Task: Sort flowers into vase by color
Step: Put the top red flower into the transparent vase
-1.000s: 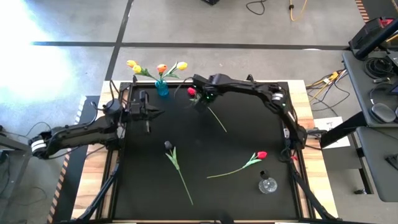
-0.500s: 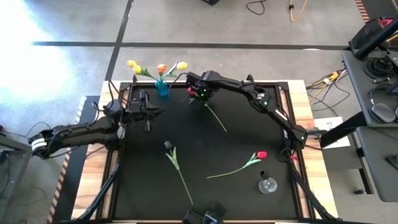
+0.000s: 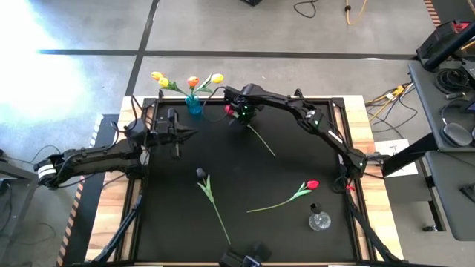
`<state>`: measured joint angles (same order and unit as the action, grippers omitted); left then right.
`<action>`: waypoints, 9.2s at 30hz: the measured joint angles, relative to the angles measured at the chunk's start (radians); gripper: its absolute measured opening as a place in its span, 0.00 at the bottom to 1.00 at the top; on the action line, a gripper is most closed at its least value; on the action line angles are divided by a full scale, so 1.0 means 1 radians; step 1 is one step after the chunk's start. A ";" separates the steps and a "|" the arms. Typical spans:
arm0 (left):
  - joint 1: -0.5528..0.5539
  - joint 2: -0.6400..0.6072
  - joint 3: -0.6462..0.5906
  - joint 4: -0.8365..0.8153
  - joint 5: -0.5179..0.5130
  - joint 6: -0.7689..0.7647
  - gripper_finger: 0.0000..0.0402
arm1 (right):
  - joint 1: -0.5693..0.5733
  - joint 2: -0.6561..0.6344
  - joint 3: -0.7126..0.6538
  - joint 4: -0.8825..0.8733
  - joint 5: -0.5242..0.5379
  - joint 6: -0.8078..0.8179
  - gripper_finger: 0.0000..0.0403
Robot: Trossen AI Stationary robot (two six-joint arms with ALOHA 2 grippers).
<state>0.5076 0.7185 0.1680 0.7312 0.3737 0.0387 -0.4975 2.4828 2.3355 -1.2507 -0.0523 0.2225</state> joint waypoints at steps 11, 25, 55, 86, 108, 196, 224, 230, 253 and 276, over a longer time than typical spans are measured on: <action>0.006 -0.016 -0.006 -0.025 0.001 0.002 0.00 | 0.169 -0.248 -0.007 -0.038 0.248 0.006 0.03; -0.011 0.086 0.050 0.098 0.249 -0.127 0.00 | 0.619 -0.836 -0.369 0.081 0.778 0.178 0.03; -0.342 1.199 0.965 0.387 0.612 -0.285 0.30 | 1.175 -1.206 -1.037 0.636 1.205 0.174 0.03; -0.422 1.335 1.243 0.223 0.316 -0.196 0.19 | 1.180 -1.178 -1.037 0.635 1.275 0.148 0.03; -0.389 1.317 1.130 0.150 0.120 -0.084 0.00 | 1.030 -1.305 -1.049 0.422 0.975 0.114 0.14; -0.673 1.913 2.170 -0.107 -0.050 -0.189 0.00 | 0.487 -2.187 -1.906 1.055 0.786 -0.346 0.02; -0.674 1.954 2.187 -0.117 -0.061 -0.088 0.00 | 0.488 -2.187 -1.907 1.054 0.781 -0.346 0.02; -0.674 1.953 2.187 -0.148 -0.057 -0.069 0.05 | 0.488 -2.187 -1.907 1.054 0.781 -0.344 0.02; -0.674 1.916 2.188 -0.300 -0.050 0.013 0.27 | 0.489 -2.187 -1.908 1.054 0.755 -0.330 0.02; -0.664 1.901 2.188 -0.542 -0.049 0.088 0.53 | 0.488 -2.187 -1.907 1.054 0.751 -0.329 0.02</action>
<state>-0.1564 2.6190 2.3562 0.1897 0.3242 0.1270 -0.0093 0.2962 0.4290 -0.1967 0.6987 -0.1066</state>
